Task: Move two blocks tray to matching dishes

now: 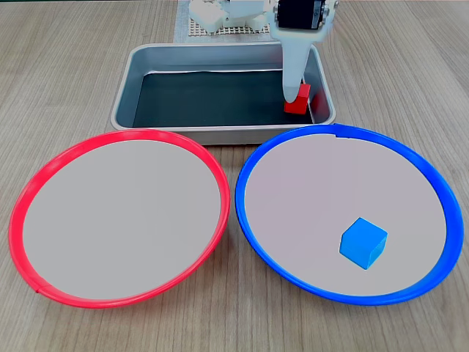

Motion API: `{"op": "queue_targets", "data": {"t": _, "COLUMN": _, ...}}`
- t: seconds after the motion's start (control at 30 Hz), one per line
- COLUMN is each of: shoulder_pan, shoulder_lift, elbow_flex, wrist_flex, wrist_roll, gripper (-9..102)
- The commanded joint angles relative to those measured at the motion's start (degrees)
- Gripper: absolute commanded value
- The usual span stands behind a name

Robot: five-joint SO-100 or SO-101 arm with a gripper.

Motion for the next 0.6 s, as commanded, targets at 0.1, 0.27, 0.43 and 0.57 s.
{"op": "queue_targets", "data": {"t": 0.1, "shoulder_pan": 0.1, "shoulder_lift": -0.2, "elbow_flex": 0.1, "wrist_flex": -1.3, "wrist_roll": -1.8, "gripper": 0}}
{"op": "queue_targets", "data": {"t": 0.27, "shoulder_pan": 3.5, "shoulder_lift": 2.4, "elbow_flex": -6.9, "wrist_flex": 7.2, "wrist_roll": -6.9, "gripper": 0}}
{"op": "queue_targets", "data": {"t": 0.43, "shoulder_pan": 15.1, "shoulder_lift": 5.7, "elbow_flex": -18.9, "wrist_flex": 11.8, "wrist_roll": -22.4, "gripper": 0}}
{"op": "queue_targets", "data": {"t": 0.57, "shoulder_pan": 24.9, "shoulder_lift": 3.8, "elbow_flex": -23.9, "wrist_flex": 0.8, "wrist_roll": -39.9, "gripper": 0}}
